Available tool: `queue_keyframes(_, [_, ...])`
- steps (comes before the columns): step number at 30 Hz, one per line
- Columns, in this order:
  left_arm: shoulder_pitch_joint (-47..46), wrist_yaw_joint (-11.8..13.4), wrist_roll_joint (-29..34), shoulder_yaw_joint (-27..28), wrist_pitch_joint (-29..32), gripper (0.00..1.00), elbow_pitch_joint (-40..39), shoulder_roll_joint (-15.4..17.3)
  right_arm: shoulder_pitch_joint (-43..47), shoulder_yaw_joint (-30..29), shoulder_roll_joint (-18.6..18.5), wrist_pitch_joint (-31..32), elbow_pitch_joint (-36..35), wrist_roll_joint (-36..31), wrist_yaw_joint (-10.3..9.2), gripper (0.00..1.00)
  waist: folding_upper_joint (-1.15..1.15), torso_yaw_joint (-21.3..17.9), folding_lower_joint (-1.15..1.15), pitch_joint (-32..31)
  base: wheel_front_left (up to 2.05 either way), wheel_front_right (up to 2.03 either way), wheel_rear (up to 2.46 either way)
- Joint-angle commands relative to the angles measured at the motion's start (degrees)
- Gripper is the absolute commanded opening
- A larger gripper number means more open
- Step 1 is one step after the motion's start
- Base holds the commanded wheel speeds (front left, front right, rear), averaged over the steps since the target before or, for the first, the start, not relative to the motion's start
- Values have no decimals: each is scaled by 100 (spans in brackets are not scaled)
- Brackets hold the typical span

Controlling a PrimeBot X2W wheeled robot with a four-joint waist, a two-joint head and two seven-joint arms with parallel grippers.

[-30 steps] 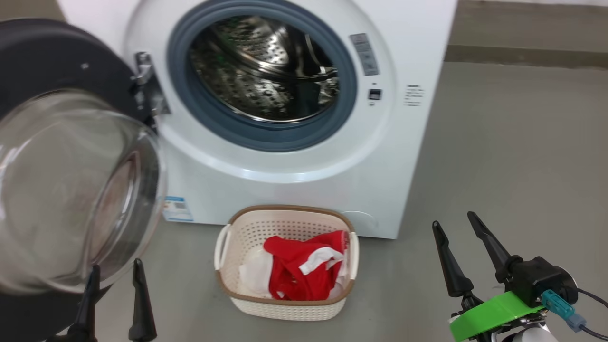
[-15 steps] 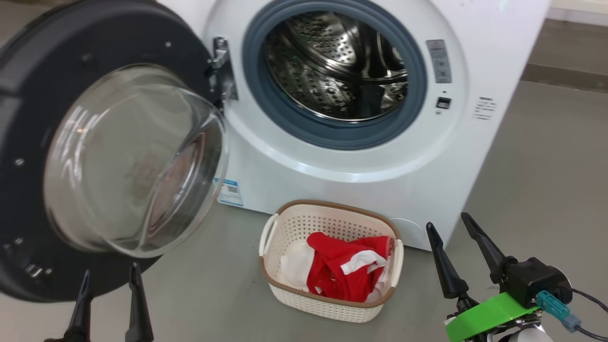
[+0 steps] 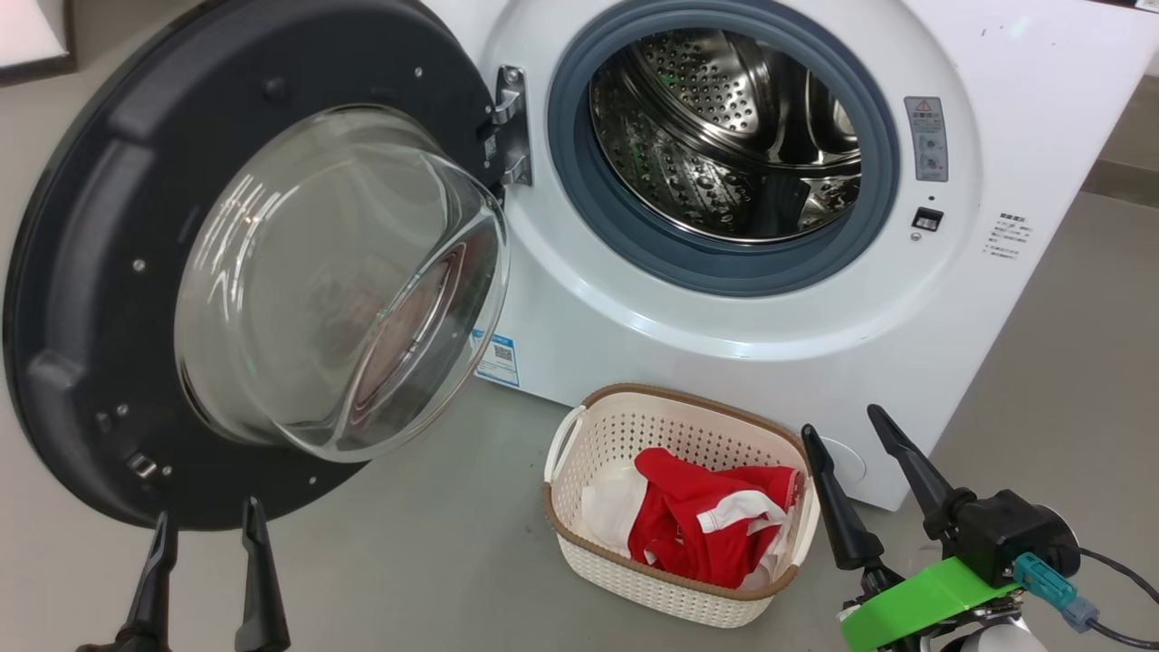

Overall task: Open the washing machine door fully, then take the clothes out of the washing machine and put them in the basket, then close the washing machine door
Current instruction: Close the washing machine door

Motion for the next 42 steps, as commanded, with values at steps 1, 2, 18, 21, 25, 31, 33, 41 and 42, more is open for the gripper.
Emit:
queue_keyframes(1, [-84,63,9,166,-3,100,-182,79,-270,118,-3,-37,-149,52,36,100,0,28,0,4,0,0,0])
queue_keyframes(2, [-80,69,6,165,-2,100,-183,79,-271,121,-3,-37,-146,52,36,100,0,34,0,1,0,0,0])
queue_keyframes(18, [-101,305,8,198,162,0,-230,102,-245,149,-3,-37,-116,120,36,100,0,-39,0,-49,0,0,0])
queue_keyframes(21, [-344,356,43,274,148,0,-262,208,-219,135,-3,-37,-114,106,36,100,0,-46,0,-58,0,0,0])
queue_keyframes(25, [-756,399,22,429,141,0,-284,372,-199,144,-3,-37,-100,81,36,100,0,-77,0,-68,0,0,0])
queue_keyframes(31, [-1875,443,-129,743,182,0,-299,735,-227,148,-3,-37,-75,41,36,100,0,-198,0,-30,0,0,0])
queue_keyframes(33, [-2326,409,-288,898,193,0,-108,882,-232,148,-3,-37,-57,62,36,100,0,-251,0,-11,0,0,0])
queue_keyframes(41, [-3861,267,-1180,1526,314,0,1294,1270,-249,145,-3,-37,-3,44,36,100,0,-496,0,43,0,0,0])
queue_keyframes(42, [-3982,275,-1192,1567,349,0,1503,1369,-254,139,-3,-37,1,31,36,100,0,-534,0,50,0,0,0])
